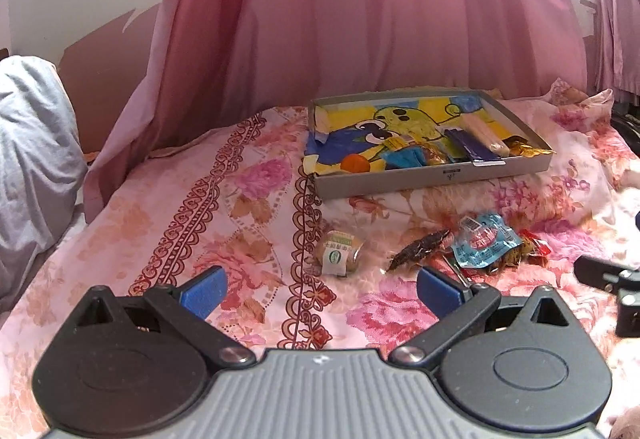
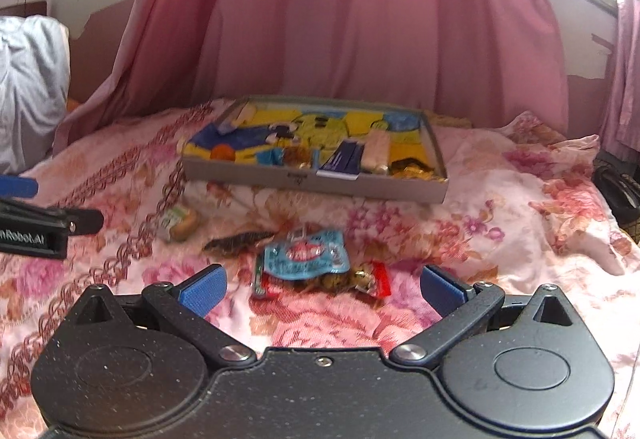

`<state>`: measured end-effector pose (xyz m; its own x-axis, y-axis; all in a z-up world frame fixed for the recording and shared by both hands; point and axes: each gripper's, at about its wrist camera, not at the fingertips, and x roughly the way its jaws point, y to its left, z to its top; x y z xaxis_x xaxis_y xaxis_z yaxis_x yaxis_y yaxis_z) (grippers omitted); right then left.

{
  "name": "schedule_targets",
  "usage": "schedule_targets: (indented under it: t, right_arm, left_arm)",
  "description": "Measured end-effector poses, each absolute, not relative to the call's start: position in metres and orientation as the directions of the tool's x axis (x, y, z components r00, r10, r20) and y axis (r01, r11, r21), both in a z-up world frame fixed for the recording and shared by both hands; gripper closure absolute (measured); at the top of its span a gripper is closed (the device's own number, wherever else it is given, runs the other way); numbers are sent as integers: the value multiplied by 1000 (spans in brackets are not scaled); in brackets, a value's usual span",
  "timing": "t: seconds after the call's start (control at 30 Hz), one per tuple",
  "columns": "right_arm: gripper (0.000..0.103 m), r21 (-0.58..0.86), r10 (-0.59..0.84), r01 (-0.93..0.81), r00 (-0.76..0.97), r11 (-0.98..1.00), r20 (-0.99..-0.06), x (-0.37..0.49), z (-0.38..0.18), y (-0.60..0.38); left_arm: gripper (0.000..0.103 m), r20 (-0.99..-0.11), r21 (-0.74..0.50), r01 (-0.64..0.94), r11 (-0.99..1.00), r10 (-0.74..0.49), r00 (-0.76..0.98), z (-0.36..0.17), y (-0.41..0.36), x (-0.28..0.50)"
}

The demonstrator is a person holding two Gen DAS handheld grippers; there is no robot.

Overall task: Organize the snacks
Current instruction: 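Withdraw both tools from the tray back toward the candy pile, then grasp the brown dried-fish strip with the right tool while the left tool grasps the round pastry packet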

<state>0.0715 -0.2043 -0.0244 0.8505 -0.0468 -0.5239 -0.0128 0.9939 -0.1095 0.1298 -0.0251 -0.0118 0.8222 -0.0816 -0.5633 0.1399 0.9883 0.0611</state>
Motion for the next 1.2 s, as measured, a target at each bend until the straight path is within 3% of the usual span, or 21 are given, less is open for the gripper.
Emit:
schedule_targets:
  t: [0.17,0.5,0.9,1.2]
  right_arm:
    - [1,-122,-43,-32,824,992,-565,80,-34,-198]
    - [1,-127,-35,-55,788,990,-614,92,-48,-191]
    - [1,-149,-41,-54,819,987,-572,106,-48,-192]
    - [1,-178,129,-273,815,945,-565,149,-53,-183]
  left_arm:
    - [0,-610,20,135,991,-95,787,-20,-20,137]
    - [0,-655,65,164,984,-81,751,-30,-20,153]
    - [0,-635,55,164,985,-92,767,-35,-13,183]
    - [0,-643,-9,138,990,-111,758,-49,1,212]
